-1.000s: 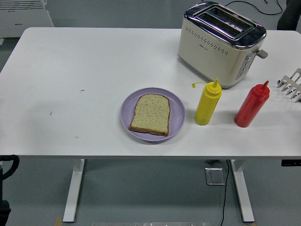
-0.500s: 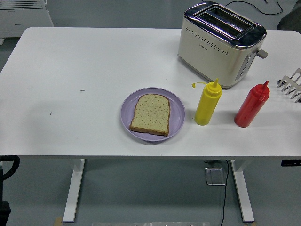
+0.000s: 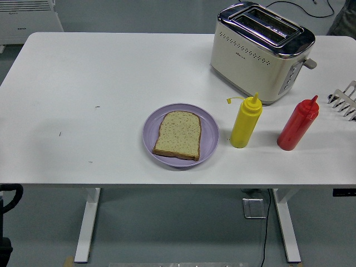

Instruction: Pick up the cup,pour liquid into bread,place the cup on the desk

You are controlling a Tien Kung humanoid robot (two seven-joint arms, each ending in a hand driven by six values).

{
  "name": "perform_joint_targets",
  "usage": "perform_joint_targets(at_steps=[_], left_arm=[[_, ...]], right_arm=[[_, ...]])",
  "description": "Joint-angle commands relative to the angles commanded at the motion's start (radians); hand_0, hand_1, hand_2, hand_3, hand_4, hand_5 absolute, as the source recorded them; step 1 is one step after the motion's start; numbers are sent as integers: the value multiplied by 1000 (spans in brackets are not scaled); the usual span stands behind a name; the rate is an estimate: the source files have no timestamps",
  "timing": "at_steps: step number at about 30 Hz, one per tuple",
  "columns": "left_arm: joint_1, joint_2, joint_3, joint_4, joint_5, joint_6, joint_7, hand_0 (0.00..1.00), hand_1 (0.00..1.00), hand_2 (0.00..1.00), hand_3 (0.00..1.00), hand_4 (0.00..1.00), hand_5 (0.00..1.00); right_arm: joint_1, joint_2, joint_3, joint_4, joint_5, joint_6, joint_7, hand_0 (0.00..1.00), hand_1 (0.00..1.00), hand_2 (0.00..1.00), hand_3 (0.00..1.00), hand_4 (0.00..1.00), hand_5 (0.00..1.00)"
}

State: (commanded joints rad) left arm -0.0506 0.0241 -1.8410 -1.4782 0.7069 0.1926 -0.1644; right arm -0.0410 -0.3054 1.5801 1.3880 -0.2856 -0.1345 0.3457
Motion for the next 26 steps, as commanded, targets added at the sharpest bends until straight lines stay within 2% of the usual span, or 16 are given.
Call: perform_joint_targets(at_steps=[26], left_arm=[[-3, 1, -1, 1, 1, -1, 3, 750, 754, 761, 652, 595, 998]], right_arm=[[5, 3, 0, 0, 0, 0, -3, 761, 714, 710, 713, 549, 555]])
